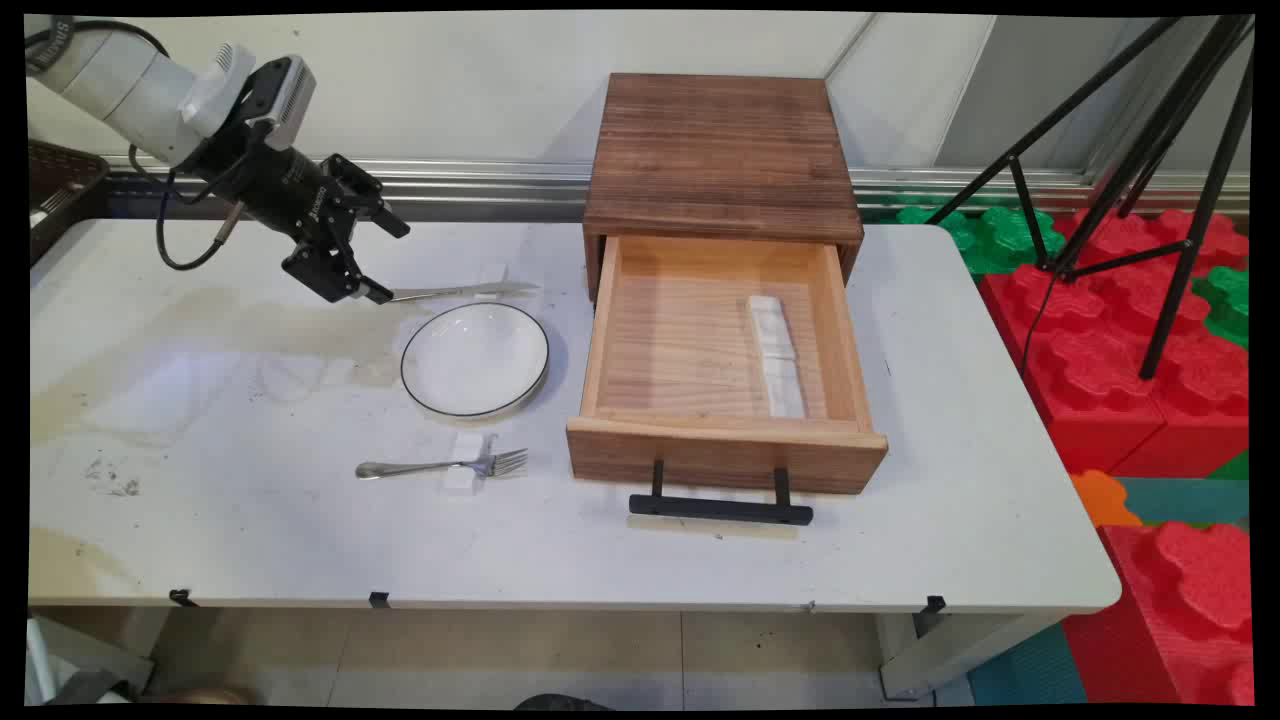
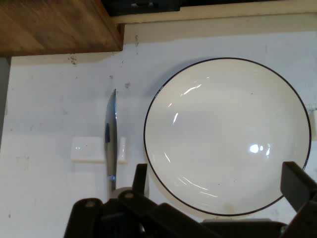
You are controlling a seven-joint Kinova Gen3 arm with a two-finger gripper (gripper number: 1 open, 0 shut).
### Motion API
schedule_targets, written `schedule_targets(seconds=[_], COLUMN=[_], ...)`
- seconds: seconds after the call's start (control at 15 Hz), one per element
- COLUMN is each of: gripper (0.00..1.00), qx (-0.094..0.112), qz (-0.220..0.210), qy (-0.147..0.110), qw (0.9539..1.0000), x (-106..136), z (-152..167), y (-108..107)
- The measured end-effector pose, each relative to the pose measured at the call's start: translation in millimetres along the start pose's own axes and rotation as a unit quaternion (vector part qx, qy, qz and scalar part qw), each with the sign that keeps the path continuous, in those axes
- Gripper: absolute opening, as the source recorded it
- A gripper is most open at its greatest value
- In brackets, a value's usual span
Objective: Pick up the knife from the left of the white plate
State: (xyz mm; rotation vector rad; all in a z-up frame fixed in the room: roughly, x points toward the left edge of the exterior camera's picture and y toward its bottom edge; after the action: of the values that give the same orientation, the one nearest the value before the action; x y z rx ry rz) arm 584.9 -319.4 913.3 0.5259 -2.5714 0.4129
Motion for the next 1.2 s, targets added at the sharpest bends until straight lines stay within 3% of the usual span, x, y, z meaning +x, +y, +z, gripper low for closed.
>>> schedule_targets(seconds=[1.2], gripper=[1.00], qx=[0.005], qz=[-0.007], qy=[-0.016], qw=[0.9998], x=[-5.4], z=[4.5], y=[-3.9])
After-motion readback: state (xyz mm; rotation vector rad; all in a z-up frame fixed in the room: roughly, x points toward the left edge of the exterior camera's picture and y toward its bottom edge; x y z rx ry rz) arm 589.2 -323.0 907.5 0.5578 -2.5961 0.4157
